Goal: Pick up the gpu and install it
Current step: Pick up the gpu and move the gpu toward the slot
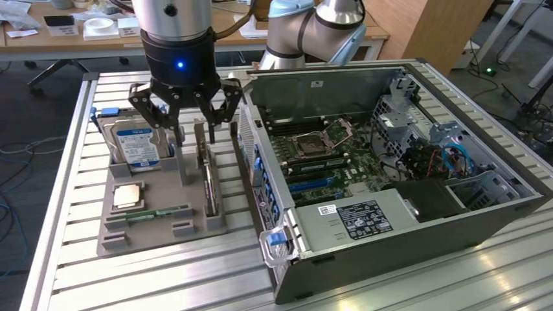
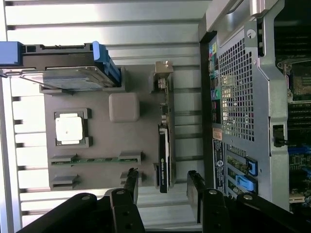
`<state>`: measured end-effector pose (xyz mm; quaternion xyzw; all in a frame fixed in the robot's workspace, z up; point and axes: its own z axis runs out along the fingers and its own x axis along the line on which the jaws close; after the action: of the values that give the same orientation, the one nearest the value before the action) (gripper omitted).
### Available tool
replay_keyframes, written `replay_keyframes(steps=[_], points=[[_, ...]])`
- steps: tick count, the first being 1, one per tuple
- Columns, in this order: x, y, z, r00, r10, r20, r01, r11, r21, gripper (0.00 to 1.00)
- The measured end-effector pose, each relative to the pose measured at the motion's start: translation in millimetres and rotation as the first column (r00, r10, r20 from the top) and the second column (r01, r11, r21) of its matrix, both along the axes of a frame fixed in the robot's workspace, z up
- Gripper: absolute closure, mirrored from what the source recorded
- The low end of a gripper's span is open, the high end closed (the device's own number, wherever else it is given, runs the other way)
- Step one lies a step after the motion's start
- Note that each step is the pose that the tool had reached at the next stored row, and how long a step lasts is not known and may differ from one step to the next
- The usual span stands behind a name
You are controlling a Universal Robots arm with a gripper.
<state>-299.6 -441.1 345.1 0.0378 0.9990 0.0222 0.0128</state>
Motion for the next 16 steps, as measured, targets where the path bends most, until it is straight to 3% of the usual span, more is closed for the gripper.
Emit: replay_keyframes(steps=[16], points=[[0.0,0.0,-12.9,1.0,0.0,0.0,0.0,1.0,0.0,0.47]])
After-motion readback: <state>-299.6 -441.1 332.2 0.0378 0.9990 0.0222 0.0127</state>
